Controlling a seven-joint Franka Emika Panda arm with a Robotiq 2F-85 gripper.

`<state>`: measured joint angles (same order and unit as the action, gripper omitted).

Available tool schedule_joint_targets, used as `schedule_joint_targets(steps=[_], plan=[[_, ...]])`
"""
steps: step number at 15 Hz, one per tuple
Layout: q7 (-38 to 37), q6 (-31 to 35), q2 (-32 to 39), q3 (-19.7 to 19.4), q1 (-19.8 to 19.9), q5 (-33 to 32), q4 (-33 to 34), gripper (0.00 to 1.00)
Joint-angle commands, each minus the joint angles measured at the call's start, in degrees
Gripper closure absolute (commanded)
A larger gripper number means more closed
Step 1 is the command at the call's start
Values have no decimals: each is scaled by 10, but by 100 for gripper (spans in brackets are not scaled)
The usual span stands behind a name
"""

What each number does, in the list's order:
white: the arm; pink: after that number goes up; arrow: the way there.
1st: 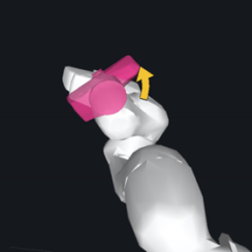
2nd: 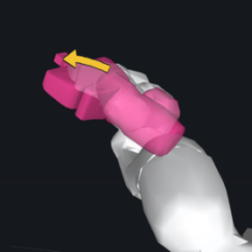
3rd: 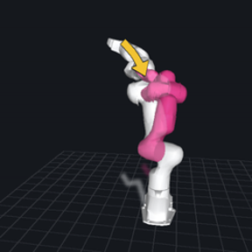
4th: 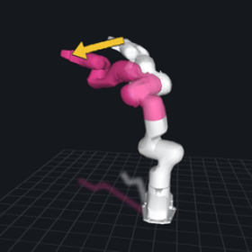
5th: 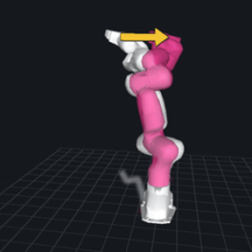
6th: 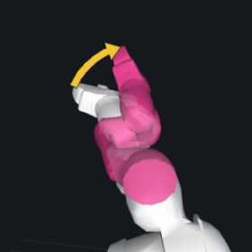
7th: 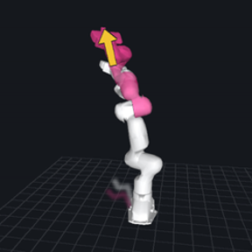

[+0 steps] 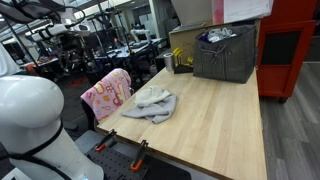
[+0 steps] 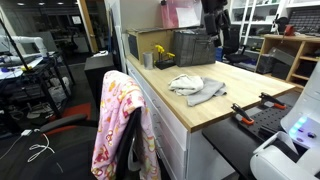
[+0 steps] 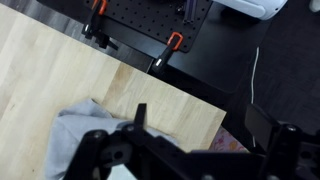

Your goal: Put the white towel on the counter.

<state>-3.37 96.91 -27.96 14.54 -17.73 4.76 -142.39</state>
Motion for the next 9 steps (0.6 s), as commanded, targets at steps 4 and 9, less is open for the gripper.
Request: schedule_joint_targets(steps=[4,9], plan=[[-18,-2,-65,-5,9,43,-29,0],[-20,27,-35,-3,12,53,-20,0]])
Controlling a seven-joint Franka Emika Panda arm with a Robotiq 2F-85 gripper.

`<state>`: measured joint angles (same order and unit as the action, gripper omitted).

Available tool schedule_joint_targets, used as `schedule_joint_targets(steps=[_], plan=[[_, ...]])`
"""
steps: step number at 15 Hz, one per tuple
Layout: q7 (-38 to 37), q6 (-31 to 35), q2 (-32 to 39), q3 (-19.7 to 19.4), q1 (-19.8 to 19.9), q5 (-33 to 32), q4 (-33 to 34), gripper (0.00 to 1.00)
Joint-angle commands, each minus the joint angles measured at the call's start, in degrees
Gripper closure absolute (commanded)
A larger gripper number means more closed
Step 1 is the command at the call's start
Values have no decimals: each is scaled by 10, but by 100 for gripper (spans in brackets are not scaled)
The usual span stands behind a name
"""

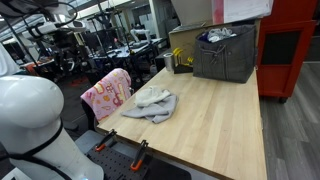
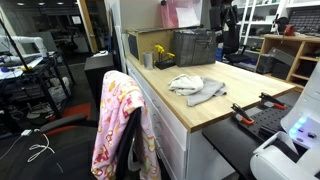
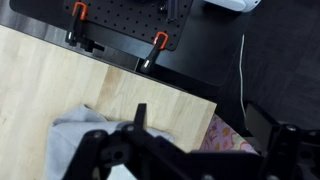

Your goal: Put the white towel on the counter.

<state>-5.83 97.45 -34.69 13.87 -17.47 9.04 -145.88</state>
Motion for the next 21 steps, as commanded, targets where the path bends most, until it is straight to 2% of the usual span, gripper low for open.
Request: schedule_joint_targets(steps=[1,9,14,21], plan=[[1,36,45,4,16,1,20,0],[-4,177,207,-28,91,-57,76,0],[-5,203,309,-64,118,-74,132,0],[-4,207,416,-91,128,-59,195,0]])
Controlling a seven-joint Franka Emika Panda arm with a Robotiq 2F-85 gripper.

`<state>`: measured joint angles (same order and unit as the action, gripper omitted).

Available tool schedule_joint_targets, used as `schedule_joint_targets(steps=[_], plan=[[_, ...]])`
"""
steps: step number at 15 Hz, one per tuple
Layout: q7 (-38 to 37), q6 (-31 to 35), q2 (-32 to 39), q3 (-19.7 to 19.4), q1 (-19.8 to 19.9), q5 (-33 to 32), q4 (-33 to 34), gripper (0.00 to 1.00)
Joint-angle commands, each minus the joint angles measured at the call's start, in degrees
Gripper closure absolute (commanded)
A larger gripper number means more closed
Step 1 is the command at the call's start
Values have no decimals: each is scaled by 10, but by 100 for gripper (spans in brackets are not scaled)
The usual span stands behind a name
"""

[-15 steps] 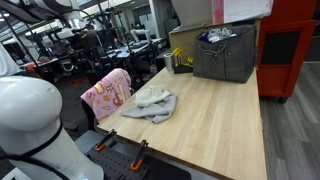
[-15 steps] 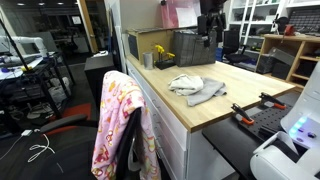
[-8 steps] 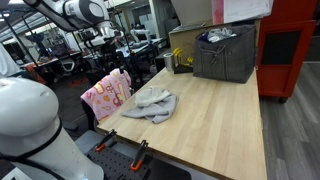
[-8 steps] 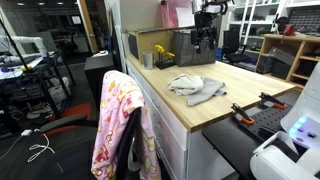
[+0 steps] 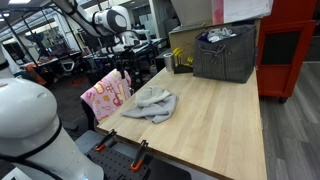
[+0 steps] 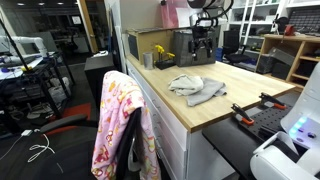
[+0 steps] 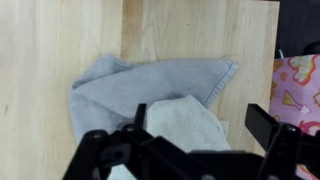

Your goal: Put the white towel on the counter.

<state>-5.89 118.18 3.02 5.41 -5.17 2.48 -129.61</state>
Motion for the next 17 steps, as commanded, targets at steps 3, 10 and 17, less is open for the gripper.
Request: schedule_joint_targets(steps=[3,10,17], plan=[[-3,-2,60,-13,6,3,49,0],[-8,6,57,-30,15,7,50,0],[41,2,61,-25,16,50,52,0]])
